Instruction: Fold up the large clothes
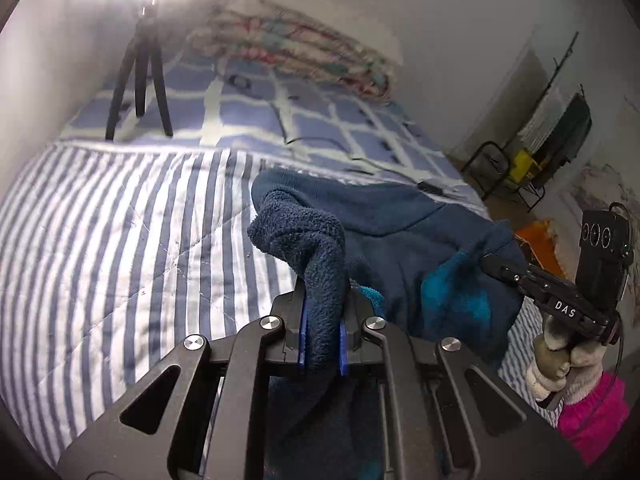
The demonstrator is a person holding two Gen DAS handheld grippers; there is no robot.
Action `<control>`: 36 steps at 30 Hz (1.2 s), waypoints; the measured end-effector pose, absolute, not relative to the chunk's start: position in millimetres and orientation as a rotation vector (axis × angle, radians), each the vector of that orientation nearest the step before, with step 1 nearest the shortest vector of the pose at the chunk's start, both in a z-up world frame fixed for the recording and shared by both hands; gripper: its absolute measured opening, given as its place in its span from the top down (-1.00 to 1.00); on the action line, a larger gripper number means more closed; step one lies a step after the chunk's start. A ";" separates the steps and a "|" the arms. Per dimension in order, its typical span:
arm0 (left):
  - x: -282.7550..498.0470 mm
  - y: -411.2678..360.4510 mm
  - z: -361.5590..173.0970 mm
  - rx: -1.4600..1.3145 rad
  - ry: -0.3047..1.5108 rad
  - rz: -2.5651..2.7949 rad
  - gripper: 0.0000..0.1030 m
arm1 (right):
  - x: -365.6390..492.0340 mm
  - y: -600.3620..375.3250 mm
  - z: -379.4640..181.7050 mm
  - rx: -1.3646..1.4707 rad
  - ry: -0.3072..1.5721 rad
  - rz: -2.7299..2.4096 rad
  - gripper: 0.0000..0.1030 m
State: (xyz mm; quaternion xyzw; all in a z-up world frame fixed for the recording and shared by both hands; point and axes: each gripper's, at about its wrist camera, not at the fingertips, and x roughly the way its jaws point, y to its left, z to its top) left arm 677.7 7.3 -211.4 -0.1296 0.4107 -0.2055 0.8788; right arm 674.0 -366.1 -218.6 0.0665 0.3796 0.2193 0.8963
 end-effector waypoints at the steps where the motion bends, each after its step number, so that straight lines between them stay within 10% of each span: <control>1: 673.1 7.7 -205.6 -0.269 0.847 -0.428 0.83 | 667.7 -366.8 -211.0 0.140 0.776 0.461 0.89; 14: 536.3 19.5 -166.6 -0.231 0.773 -0.474 0.83 | 537.2 -370.5 -157.3 0.064 0.718 0.573 0.89; 30: 383.2 6.3 -219.4 -0.098 0.915 -0.445 0.80 | 395.1 -377.9 -228.9 0.067 0.859 0.591 0.87; 36: 334.2 15.6 -193.7 -0.115 0.913 -0.448 0.59 | 359.3 -392.6 -208.0 0.076 0.832 0.550 0.35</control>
